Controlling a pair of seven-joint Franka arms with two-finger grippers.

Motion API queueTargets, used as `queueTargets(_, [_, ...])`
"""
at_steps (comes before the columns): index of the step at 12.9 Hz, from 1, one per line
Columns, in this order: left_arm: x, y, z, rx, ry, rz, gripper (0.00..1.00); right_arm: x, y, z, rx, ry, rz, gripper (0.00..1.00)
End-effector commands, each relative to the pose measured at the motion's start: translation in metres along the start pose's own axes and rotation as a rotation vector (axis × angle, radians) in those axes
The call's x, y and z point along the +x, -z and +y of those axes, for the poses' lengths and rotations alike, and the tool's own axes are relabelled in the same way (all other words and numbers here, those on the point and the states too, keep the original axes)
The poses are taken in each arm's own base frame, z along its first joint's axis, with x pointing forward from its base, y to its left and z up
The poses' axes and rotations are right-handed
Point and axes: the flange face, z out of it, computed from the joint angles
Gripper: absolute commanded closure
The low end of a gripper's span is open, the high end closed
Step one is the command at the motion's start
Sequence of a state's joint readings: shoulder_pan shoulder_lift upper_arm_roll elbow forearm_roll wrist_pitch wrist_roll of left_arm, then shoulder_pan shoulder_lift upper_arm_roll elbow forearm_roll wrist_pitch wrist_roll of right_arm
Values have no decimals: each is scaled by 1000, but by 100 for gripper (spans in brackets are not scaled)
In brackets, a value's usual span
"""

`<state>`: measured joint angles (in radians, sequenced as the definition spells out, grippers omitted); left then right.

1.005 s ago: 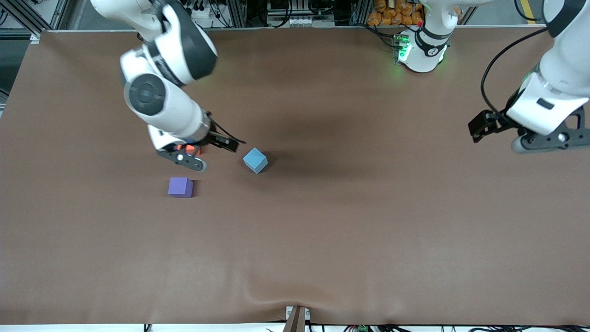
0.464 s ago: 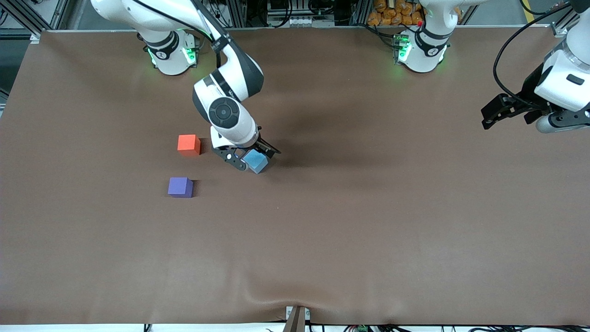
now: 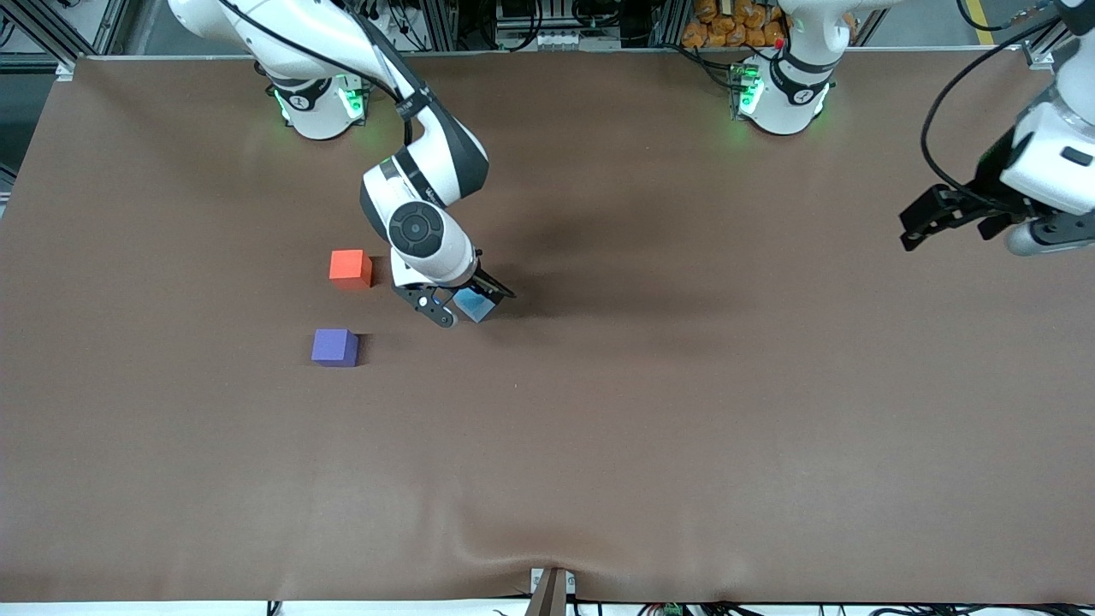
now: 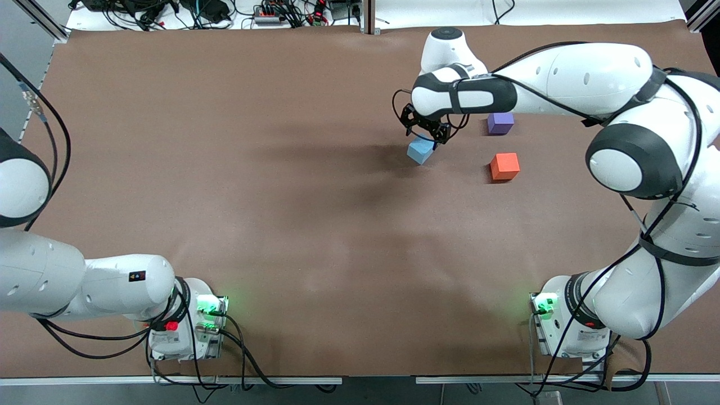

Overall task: Place blue block between orange and purple blocks
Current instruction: 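Grasp the light-blue cube with the right gripper and lift it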

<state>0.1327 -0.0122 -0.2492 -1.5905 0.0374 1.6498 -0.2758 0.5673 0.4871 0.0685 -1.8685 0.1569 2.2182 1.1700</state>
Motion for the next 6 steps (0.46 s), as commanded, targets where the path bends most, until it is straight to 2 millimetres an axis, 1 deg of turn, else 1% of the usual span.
queueTargets(1, [2,2,-14,-11,24,7,0,0,-14,-6,12,-15,-1,0])
queueTargets(4, [1,-1,-20,12,8,5,0,4,-25,-7,17,-17,4,0])
queueTargets(5, [2,-1,-21,11,10,8,0,5,-27,-7,22,-18,5,21])
queueTargets(6, [8,-1,-28,7,20,22,0,6,-28,-7,20,-20,6,44])
